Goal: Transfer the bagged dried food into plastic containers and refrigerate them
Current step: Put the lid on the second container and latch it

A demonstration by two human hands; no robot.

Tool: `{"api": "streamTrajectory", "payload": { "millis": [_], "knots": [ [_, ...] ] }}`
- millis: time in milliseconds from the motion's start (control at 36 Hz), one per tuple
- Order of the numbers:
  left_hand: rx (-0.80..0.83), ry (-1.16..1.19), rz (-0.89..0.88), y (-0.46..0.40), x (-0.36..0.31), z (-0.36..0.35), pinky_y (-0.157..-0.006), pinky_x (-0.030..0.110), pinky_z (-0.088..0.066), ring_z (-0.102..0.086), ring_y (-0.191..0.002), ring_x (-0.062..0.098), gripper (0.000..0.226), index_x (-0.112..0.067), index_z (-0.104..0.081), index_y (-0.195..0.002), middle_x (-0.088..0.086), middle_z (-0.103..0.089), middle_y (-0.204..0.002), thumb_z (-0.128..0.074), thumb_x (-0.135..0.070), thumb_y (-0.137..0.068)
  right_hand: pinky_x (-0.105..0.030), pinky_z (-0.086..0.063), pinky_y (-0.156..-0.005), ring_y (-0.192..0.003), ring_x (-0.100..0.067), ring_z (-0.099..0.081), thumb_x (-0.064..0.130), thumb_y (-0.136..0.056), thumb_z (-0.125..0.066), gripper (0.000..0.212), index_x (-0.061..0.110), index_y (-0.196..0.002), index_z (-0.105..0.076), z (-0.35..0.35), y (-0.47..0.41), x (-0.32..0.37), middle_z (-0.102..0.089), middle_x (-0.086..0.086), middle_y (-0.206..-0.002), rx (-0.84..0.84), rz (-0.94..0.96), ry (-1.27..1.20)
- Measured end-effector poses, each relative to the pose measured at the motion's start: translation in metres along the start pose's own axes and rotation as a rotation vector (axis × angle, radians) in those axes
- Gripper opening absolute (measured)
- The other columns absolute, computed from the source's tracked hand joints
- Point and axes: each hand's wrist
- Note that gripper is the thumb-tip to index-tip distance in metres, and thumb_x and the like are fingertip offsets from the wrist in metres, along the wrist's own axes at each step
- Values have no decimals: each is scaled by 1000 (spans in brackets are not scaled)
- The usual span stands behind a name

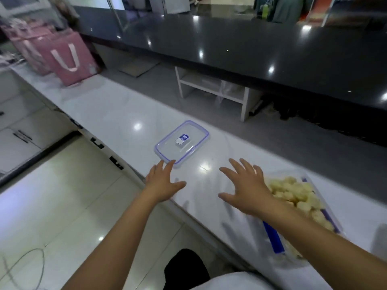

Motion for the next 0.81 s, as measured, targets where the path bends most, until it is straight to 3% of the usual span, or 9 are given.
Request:
{"api": "streamTrajectory", "payload": {
  "millis": [111, 278, 417, 556, 611, 694, 750, 806],
  "knots": [
    [11, -57, -16, -52, 26, 26, -122, 47, -17, -6, -153, 29, 93, -34, -15, -157, 5, -6, -167, -68, -56, -84, -52, 0, -120, -152, -29, 8, 60, -87, -57, 85, 38, -154, -10, -12, -48, 27, 2, 0, -166, 49, -28, -13],
    [173, -167, -171, -127, 54, 59, -123, 46, -16, -5, -153, 31, 120, -33, -3, -159, 6, -3, -167, -81, -55, -71, -56, 1, -120, -152, -31, 9, 69, -77, -63, 110, 40, -154, 10, -42, -114, 71, 0, -2, -166, 71, -181, -109],
    [252, -222, -321, -170, 81, 69, -118, 52, -27, -22, -148, 32, 130, -35, -5, -157, -3, -22, -163, -81, -60, -55, -57, 1, -120, -152, -31, 10, 76, -72, -62, 118, 42, -150, 20, -59, -152, 103, 3, -2, -167, 62, -329, -154],
    [230, -118, -478, -193, 91, 61, -109, 51, -40, -41, -136, 28, 118, -48, -16, -150, -6, -46, -146, -77, -56, -50, -55, 1, -120, -152, -30, 10, 78, -70, -62, 121, 41, -151, 20, -66, -170, 122, 9, -7, -166, 29, -472, -218],
    [277, -36, -515, -193, 94, 59, -111, 51, -38, -40, -137, 28, 116, -52, -15, -149, -3, -46, -146, -80, -52, -54, -52, -1, -121, -152, -30, 6, 78, -68, -65, 122, 41, -152, 17, -66, -171, 125, 7, -7, -166, -37, -521, -281],
    [357, 151, -624, -180, 91, 59, -113, 34, -35, -35, -141, 11, 102, -52, -17, -151, -16, -37, -154, -81, -44, -72, -50, -8, -121, -152, -31, 4, 74, -65, -71, 120, 46, -152, 7, -64, -167, 130, -6, 4, -165, -132, -527, -434],
    [454, 371, -613, -164, 81, 57, -104, 18, -37, -37, -136, -1, 85, -50, -23, -151, -23, -39, -150, -75, -34, -85, -48, -16, -120, -152, -26, -4, 75, -62, -72, 118, 49, -151, 0, -62, -165, 133, -14, 6, -164, -169, -519, -523],
    [485, 547, -558, -155, 68, 52, -104, 23, -43, -40, -134, 0, 69, -50, -32, -147, -22, -43, -147, -67, -28, -92, -46, -22, -118, -151, -23, -14, 76, -59, -71, 117, 50, -151, -4, -59, -167, 135, -10, 0, -165, -171, -572, -561]
  ]
}}
Point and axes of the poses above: each hand's wrist, its own y-axis away from the middle knuckle, its own z-axis out of the back of the hand, x = y × z
